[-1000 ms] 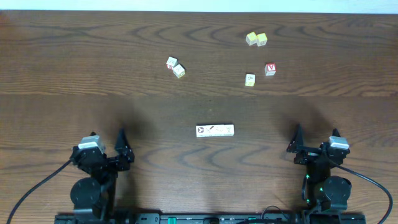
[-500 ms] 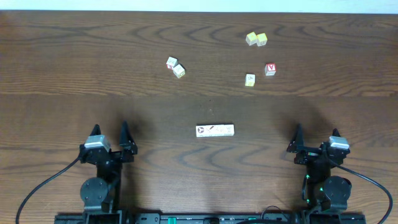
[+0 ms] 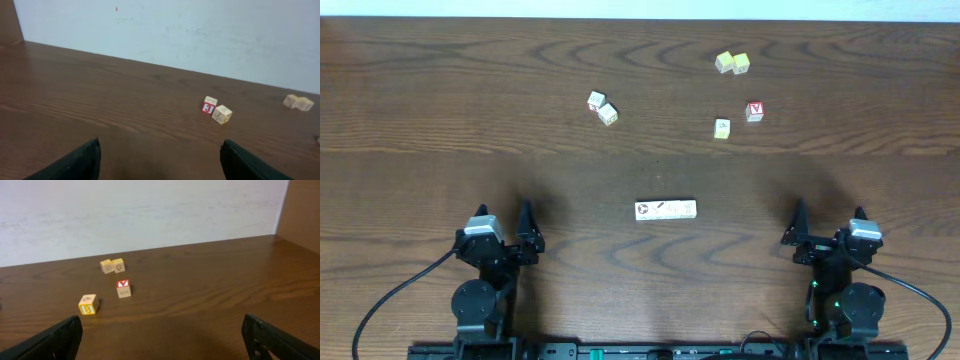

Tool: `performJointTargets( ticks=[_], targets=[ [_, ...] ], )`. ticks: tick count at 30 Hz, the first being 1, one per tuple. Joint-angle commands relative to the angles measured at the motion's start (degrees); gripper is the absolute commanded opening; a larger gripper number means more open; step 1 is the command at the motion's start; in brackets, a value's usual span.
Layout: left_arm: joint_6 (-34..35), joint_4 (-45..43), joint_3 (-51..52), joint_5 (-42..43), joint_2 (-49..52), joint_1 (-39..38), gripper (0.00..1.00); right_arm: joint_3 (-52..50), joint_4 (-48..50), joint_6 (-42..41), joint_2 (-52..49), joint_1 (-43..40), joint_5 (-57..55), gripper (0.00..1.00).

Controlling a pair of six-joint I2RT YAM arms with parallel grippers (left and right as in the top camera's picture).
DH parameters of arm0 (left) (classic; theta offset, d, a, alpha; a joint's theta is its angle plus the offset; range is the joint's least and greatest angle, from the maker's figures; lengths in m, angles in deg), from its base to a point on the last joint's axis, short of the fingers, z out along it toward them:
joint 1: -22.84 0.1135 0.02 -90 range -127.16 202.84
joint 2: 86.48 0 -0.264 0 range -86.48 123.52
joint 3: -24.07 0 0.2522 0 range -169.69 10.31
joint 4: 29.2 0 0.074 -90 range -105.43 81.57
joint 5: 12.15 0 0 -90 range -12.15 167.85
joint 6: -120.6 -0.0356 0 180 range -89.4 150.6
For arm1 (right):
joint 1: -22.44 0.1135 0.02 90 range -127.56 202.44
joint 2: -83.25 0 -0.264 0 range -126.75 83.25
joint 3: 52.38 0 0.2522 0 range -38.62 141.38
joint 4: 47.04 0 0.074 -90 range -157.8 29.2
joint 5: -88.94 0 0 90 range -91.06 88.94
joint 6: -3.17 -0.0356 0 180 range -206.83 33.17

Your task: Lift 4 blocks

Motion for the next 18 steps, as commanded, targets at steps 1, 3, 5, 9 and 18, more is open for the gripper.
performJointTargets(
  ticks=[1,3,5,9,18],
  targets=[
    [-4.8,2.8,0.5,-0.3,-0.5,0.2,0.76,-0.2,-0.2,0.7,0.3,-0.2,0.1,0.99],
    [-5.1,2.8,0.5,-0.3,-0.5,0.2,0.77,-0.2,-0.2,0.7,0.3,-0.2,0.1,0.99],
    [-5.0,2.8,0.5,-0.3,-0.5,0.2,0.77,-0.2,-0.2,0.7,0.3,-0.2,0.1,0.99],
    [-4.9,2.8,0.5,-0.3,-0.5,0.2,0.77,-0.2,-0.2,0.7,0.3,-0.2,0.1,0.99],
    [-4.4,2.8,0.5,-0.3,-0.5,0.2,0.77,-0.2,-0.2,0.7,0.3,-0.2,0.1,0.99]
  ],
)
